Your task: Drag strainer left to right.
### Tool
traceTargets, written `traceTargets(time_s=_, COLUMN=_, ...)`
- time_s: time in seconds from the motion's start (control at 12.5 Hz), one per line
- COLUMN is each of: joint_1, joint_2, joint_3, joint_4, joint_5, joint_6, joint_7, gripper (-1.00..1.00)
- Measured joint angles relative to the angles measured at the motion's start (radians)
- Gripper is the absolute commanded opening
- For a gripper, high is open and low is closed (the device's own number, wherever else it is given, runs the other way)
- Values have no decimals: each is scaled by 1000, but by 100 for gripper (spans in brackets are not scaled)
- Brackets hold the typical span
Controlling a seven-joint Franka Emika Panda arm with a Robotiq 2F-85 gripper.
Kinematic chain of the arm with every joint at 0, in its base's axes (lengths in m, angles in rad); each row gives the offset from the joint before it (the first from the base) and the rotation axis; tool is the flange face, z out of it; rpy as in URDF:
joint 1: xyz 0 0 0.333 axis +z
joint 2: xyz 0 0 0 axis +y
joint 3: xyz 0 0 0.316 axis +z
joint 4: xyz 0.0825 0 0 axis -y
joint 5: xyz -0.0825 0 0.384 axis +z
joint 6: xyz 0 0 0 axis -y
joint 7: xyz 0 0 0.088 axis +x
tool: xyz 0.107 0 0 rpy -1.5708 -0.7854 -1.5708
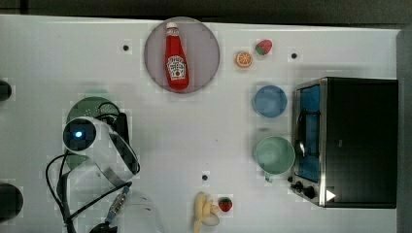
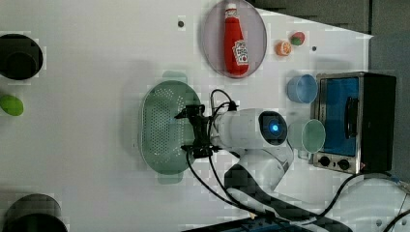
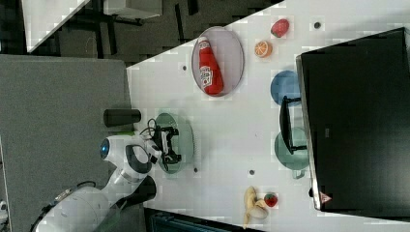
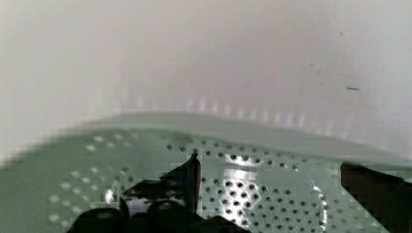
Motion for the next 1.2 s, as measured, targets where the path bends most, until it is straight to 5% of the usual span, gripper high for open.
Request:
traceTargets(time_s=0.72, joint_1=-23, joint_2=-13, joint_3=-51, joint_4=-33, joint_5=15, joint_6=12, joint_7=3, gripper=100)
traceTargets(time_s=1.2, joint_1=-95, joint_2=-114, joint_3=-108, joint_4=-127, joint_5=22, joint_6=-17, joint_7=-28, gripper=100)
